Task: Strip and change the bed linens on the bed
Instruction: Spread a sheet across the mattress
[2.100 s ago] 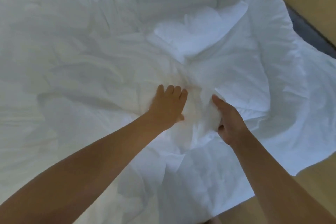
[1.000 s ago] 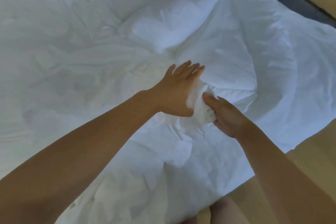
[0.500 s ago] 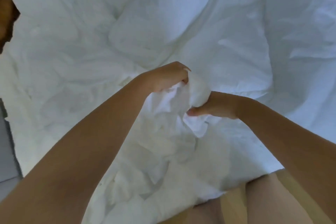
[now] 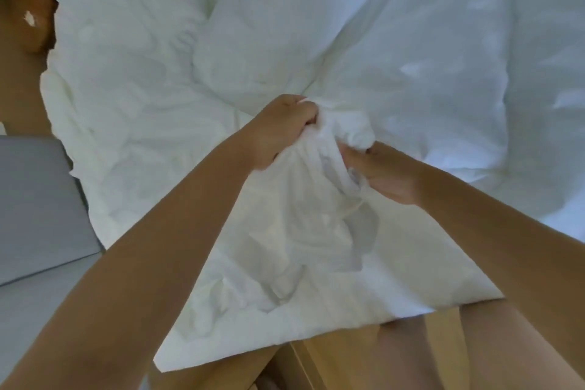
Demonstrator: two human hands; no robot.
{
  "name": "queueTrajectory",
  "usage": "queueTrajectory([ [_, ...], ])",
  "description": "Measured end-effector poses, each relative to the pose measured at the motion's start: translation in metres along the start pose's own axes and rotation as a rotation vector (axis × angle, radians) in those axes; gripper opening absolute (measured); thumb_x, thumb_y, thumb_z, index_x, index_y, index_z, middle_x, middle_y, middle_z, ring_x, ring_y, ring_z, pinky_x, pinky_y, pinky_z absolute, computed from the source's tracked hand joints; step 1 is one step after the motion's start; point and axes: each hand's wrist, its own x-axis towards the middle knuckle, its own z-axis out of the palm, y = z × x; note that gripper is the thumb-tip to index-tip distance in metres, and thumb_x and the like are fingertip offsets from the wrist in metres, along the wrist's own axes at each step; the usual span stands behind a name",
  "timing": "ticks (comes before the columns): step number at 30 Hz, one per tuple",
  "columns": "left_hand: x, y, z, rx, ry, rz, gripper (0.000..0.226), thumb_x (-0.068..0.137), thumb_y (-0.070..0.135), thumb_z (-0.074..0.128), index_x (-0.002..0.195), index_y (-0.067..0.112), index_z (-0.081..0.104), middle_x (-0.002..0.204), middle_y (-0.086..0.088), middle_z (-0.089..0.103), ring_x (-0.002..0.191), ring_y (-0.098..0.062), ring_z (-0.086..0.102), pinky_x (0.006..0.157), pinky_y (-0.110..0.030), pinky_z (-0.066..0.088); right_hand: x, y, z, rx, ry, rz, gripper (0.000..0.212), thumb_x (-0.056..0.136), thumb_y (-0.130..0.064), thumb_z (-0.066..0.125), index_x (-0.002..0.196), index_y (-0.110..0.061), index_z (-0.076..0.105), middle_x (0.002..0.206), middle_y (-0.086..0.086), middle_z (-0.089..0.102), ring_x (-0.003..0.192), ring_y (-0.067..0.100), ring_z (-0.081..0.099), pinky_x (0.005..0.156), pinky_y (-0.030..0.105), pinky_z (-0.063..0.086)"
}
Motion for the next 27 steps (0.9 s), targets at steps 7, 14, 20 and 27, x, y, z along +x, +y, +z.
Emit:
queueTrajectory([
  [7, 0.006, 0.009, -0.022, -0.166, -0.380, -0.179, 0.009, 0.058, 0.029, 0.072, 0.055, 0.021, 0.072, 0.061, 0.002, 0.067, 0.055, -0.013, 0.064, 0.053, -0.019, 0.049, 0.002, -0.022, -0.009, 0.022, -0.173, 0.051, 0.008, 0.078, -0.021, 0.072, 0.085, -0.022, 0.072, 0.076, 0.000, 0.069, 0.070, 0.013, 0.065, 0.059, 0.019, 0.048],
  [14, 0.012, 0.003, -0.016, 0.424, -0.360, -0.011, 0.045, 0.050, 0.038, 0.077, 0.087, 0.014, 0.071, 0.080, -0.003, 0.073, 0.077, -0.021, 0.070, 0.070, -0.032, 0.052, -0.009, -0.007, -0.008, 0.440, 0.020, -0.022, 0.050, 0.075, -0.020, 0.057, 0.118, 0.004, 0.056, 0.104, 0.016, 0.063, 0.089, 0.020, 0.066, 0.077, 0.028, 0.056],
  [20, 0.006, -0.011, -0.011, 0.439, -0.331, 0.090, 0.018, 0.063, 0.027, 0.078, 0.065, 0.024, 0.060, 0.058, 0.011, 0.058, 0.052, -0.006, 0.054, 0.050, -0.018, 0.039, -0.040, 0.026, 0.016, 0.116, 0.020, 0.068, 0.035, 0.072, -0.012, 0.075, 0.106, -0.012, 0.067, 0.098, 0.010, 0.071, 0.093, 0.028, 0.068, 0.084, 0.040, 0.053],
  [27, -0.004, -0.019, 0.031, 0.693, -0.146, 0.423, 0.028, 0.079, 0.043, 0.064, 0.072, 0.025, 0.043, 0.065, 0.010, 0.051, 0.062, -0.013, 0.049, 0.052, -0.029, 0.031, -0.054, 0.011, 0.000, 0.396, 0.238, -0.134, 0.043, 0.077, -0.027, 0.065, 0.115, -0.008, 0.062, 0.106, 0.009, 0.070, 0.098, 0.021, 0.067, 0.081, 0.029, 0.054],
])
